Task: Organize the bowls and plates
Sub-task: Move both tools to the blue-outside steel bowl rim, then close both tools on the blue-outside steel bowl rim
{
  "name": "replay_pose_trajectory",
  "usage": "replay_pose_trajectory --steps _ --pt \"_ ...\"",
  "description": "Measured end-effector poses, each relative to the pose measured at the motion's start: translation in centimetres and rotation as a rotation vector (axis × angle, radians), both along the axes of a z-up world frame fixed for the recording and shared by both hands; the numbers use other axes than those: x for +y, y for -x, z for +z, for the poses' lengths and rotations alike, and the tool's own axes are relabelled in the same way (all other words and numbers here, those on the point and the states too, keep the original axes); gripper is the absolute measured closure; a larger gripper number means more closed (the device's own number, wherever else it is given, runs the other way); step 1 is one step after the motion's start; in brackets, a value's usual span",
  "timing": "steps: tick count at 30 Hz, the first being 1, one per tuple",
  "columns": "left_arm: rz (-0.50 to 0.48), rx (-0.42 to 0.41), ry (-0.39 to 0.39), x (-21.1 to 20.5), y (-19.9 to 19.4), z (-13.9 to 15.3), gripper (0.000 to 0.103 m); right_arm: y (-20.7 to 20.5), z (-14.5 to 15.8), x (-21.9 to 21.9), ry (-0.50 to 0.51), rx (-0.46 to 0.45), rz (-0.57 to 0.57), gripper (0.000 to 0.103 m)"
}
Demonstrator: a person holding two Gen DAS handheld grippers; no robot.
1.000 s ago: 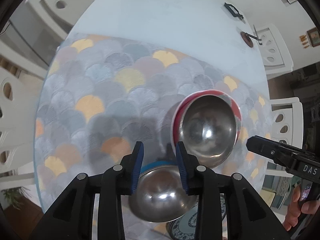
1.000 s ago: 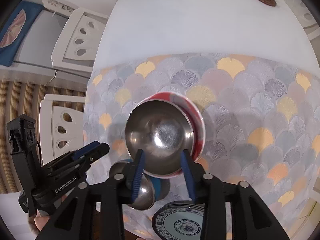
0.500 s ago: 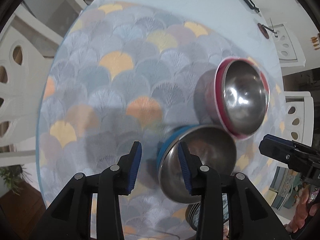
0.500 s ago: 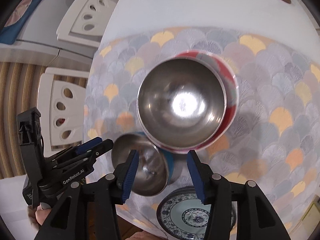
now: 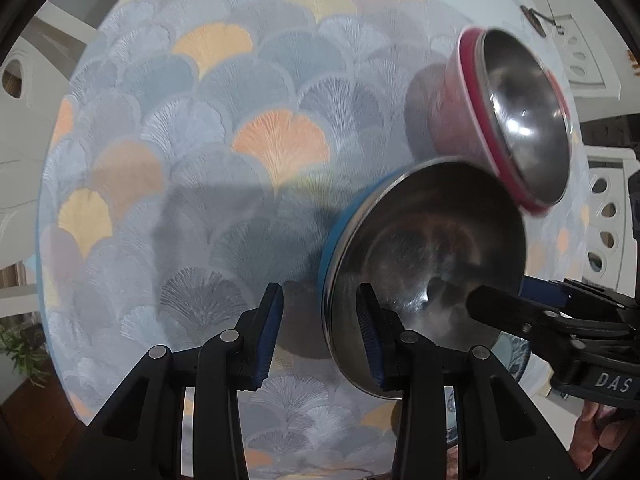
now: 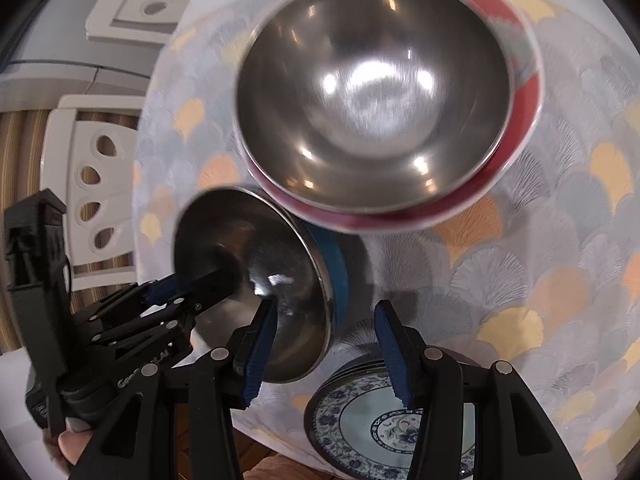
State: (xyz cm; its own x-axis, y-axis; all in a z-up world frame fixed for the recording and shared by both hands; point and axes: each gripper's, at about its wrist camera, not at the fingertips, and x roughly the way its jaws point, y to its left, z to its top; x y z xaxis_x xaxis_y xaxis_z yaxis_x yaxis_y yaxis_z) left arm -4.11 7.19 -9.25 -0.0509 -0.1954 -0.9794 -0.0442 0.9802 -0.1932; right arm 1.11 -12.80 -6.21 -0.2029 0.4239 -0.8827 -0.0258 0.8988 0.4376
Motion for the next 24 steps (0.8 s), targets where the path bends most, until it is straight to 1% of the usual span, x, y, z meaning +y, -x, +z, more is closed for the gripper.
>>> replay_pose_trajectory --steps 4,8,11,12,14,16,17,21,24 --pt "-0.003 0.007 0.013 -0.2 0.2 -0.8 0.068 0.3 -1.7 0.3 -0.01 0.016 -0.017 0.054" --pt "-0.009 -0.003 0.019 -0.4 0.1 -1.0 0.068 0.3 -2.5 0.7 -0.021 0.005 -0.028 0.054" --pt "-0.014 -0.014 0.027 -0.5 0.1 -1.0 0.071 0.4 -3.2 1.1 -0.029 0.006 -0.04 0.055" --pt "-0.016 -0.017 0.034 -0.7 0.0 -1.0 0.076 0.5 -3.2 1.2 -0.033 0.001 -0.043 0.062" --pt "-0.012 -0.02 0.06 -1.1 0.4 -1.0 0.08 0.6 -3.3 1.4 -0.036 -0.006 -0.041 0.071" --pt "-0.02 -0.029 0.047 -2.0 0.9 -0.9 0.082 0.7 -3.1 1.6 -0.031 -0.016 -0.034 0.074" --pt "-0.022 -0.034 0.042 -2.4 1.1 -0.8 0.082 0.7 -3.0 1.8 -0.015 -0.026 -0.024 0.078" --pt "-0.01 -0.038 0.051 -2.5 1.9 -0.2 0.082 0.9 -2.4 1.6 -0.015 -0.034 -0.015 0.084" --pt "-0.01 -0.051 0.052 -2.6 2.5 0.8 0.082 1.1 -1.8 1.3 -0.009 -0.045 -0.003 0.084"
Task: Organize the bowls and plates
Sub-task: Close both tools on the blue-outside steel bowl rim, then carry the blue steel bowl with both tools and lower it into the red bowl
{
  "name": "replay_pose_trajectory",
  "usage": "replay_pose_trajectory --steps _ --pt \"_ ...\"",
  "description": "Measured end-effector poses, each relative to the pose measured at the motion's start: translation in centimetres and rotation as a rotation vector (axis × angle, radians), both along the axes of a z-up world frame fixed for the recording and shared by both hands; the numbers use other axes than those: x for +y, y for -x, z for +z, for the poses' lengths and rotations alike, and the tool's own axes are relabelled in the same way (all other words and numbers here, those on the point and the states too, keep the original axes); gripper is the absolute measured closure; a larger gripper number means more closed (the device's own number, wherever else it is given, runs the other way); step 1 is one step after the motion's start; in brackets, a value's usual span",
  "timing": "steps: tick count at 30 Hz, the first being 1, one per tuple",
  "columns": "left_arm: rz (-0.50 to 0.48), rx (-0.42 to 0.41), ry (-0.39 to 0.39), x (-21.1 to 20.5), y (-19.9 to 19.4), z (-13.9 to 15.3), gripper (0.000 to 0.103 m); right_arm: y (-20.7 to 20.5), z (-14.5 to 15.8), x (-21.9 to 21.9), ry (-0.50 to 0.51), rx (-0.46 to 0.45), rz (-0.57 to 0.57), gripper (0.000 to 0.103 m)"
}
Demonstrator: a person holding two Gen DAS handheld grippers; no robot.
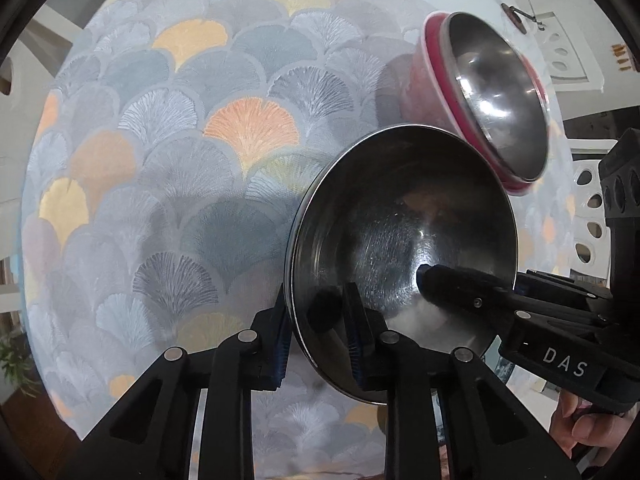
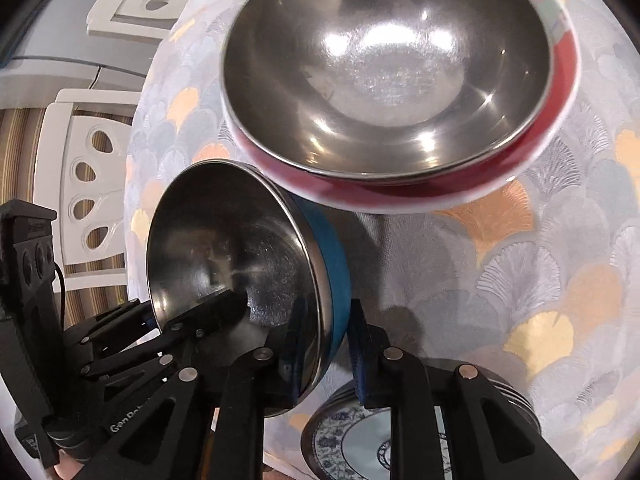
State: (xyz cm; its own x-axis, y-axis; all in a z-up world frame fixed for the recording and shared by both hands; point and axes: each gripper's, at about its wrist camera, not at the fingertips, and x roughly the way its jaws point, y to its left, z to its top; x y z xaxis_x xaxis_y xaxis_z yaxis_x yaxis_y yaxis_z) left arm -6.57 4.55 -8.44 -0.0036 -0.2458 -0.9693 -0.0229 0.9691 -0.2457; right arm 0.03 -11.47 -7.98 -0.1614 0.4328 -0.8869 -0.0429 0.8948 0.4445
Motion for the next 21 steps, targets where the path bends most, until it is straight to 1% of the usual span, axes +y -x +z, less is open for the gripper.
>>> replay_pose_trajectory --steps 3,8,13,15,21 --pt "-0.003 -0.021 -0.017 -0.6 0.0 0.9 0.082 0.0 1.1 0.2 0.008 -0.029 0.021 0.084" --pt "0.02 -0.044 -0.005 -0.9 0.1 3.0 0.082 0.1 3.0 -0.2 0.008 -0.055 0.044 0.084" --pt "0.048 -0.061 -0.003 -0.7 0.7 5.0 0.082 0.3 4.9 -0.7 -0.015 -0.064 0.049 0.084" --pt "0.051 -0.069 -0.002 0.0 0.2 5.1 0.082 0.4 5.9 -0.7 -0.019 -0.076 0.054 0.084" --pt "0.058 -0.118 -0.009 0.7 0.3 8.0 0.082 0.5 9.1 -1.0 -0.038 -0.115 0.054 0.083"
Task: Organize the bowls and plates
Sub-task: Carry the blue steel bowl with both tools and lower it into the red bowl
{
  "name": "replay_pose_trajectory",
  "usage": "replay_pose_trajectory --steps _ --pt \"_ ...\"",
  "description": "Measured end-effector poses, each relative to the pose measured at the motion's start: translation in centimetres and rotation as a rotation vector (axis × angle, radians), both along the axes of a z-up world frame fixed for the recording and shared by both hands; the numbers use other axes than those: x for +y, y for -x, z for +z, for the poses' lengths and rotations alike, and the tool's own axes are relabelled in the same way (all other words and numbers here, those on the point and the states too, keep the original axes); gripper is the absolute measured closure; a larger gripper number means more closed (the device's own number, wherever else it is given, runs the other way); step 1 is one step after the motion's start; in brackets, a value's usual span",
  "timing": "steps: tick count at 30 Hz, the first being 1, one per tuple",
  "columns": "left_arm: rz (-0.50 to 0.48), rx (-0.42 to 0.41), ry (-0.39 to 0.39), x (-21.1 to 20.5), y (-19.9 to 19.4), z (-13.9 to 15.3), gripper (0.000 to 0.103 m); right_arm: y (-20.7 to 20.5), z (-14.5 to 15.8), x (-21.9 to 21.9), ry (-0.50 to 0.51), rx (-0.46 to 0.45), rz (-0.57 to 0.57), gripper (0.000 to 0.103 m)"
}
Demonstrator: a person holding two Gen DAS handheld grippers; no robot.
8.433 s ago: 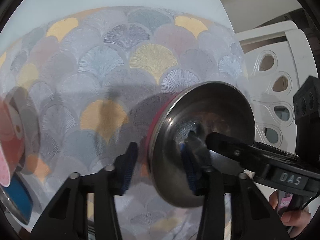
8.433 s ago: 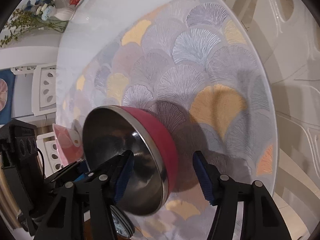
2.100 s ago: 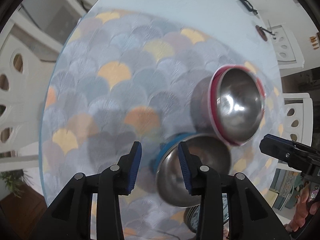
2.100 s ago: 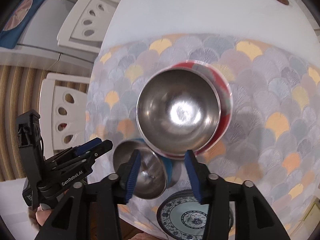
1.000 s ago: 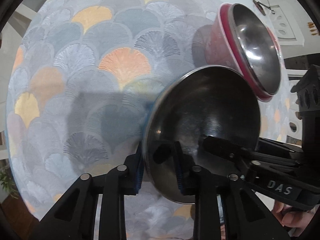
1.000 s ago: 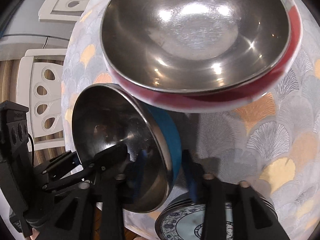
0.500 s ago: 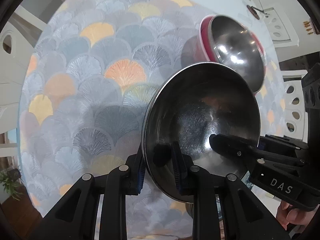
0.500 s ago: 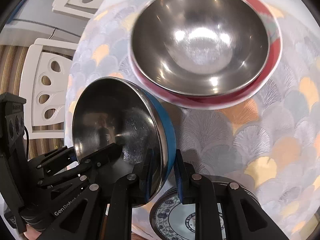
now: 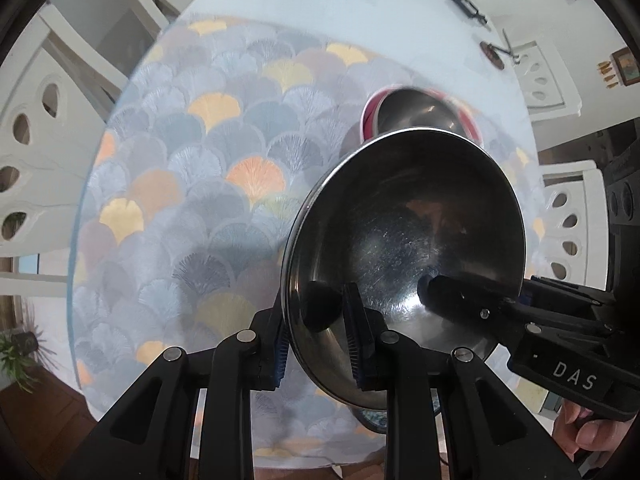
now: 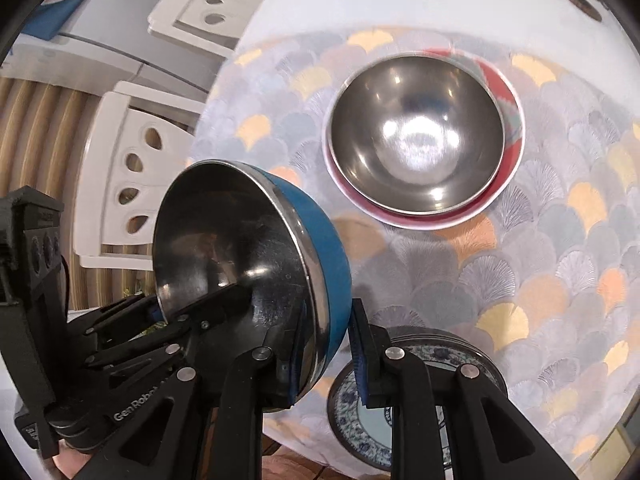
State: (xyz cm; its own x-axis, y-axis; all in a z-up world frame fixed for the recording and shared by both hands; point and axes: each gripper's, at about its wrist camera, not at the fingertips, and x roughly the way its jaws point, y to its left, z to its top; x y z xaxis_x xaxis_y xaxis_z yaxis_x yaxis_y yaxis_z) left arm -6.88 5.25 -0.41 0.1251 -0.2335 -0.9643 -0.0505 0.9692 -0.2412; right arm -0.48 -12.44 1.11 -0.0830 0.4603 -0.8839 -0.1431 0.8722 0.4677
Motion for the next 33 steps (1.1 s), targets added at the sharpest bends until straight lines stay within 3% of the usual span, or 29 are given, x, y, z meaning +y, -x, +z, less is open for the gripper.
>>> replay_pose_trajectory --steps 10,17,24,33 --pt "-0.007 -0.141 -0.014 -0.2 -1.4 6.5 0.082 -0.5 6.3 -1.2 -0.019 -0.102 -0.001 0.082" --pt "-0.033 -0.201 0.0 -1.5 -3.3 9.3 0.082 -1.8 9.8 -2.6 -0.033 -0.161 -0.032 0.082" --pt "-0.077 -0.201 -0.004 -3.5 -5.5 9.2 0.082 -3.7 10.6 -4.4 -0.012 -0.176 -0.066 0.082" --pt "-0.108 -0.127 -0.004 -5.2 -7.8 6.1 0.082 -6.0 8.1 -5.9 0.017 -0.124 -0.096 0.082"
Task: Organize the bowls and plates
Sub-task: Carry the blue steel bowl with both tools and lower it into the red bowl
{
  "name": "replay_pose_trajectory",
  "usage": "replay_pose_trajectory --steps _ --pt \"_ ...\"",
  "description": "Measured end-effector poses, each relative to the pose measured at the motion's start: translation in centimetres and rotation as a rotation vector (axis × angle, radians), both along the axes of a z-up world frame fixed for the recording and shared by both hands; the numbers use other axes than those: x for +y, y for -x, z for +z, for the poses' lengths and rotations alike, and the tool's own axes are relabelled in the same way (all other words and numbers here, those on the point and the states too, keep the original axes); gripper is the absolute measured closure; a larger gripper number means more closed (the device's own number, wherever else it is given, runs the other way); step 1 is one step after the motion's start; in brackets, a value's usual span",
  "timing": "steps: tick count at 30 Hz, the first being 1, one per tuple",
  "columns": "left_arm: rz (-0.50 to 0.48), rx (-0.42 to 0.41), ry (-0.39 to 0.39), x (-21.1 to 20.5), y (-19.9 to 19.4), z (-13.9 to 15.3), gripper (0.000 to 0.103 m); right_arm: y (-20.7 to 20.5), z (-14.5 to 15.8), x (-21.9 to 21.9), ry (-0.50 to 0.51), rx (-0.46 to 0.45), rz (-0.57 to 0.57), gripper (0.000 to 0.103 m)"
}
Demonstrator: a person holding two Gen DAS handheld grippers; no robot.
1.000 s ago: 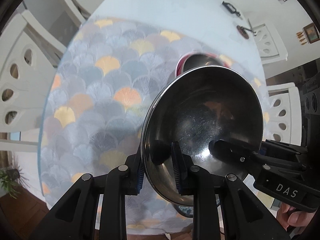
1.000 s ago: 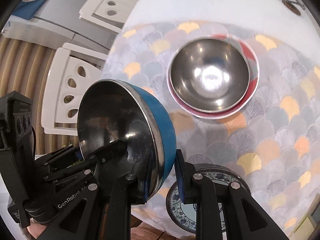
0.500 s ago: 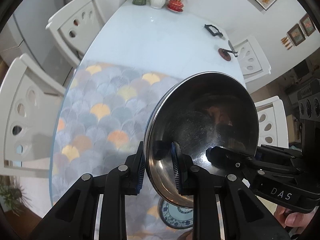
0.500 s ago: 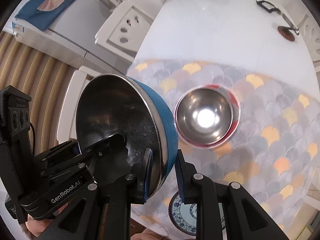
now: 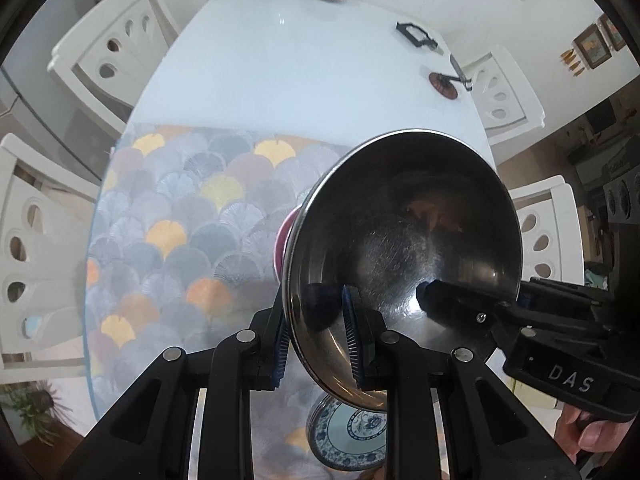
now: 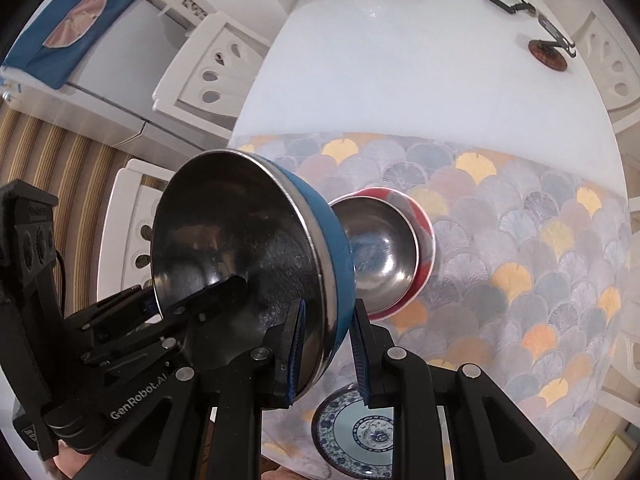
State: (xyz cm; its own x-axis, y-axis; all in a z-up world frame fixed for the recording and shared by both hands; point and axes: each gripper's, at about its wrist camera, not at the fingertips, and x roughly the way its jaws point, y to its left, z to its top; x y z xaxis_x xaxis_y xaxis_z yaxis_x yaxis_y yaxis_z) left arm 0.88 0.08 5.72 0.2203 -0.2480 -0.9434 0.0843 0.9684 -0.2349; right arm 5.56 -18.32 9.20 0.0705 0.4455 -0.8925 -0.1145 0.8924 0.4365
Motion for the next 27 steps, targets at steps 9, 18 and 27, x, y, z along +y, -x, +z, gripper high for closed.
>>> replay_pose_trajectory --steps 9,18,27 --pt "-0.016 0.064 -0.005 -0.5 -2.1 -2.8 0.082 -2.1 -3.4 -0.4 0.009 0.071 -0.004 0.081" --pt "-0.04 0.118 0.002 -1.1 -4.0 -5.3 0.082 -3.8 -6.1 -0.7 0.019 0.126 -0.017 0.081" --pt "-0.06 0.159 0.015 -1.6 -4.9 -7.1 0.082 -4.5 -8.1 -1.3 0.02 0.169 -0.037 0.081"
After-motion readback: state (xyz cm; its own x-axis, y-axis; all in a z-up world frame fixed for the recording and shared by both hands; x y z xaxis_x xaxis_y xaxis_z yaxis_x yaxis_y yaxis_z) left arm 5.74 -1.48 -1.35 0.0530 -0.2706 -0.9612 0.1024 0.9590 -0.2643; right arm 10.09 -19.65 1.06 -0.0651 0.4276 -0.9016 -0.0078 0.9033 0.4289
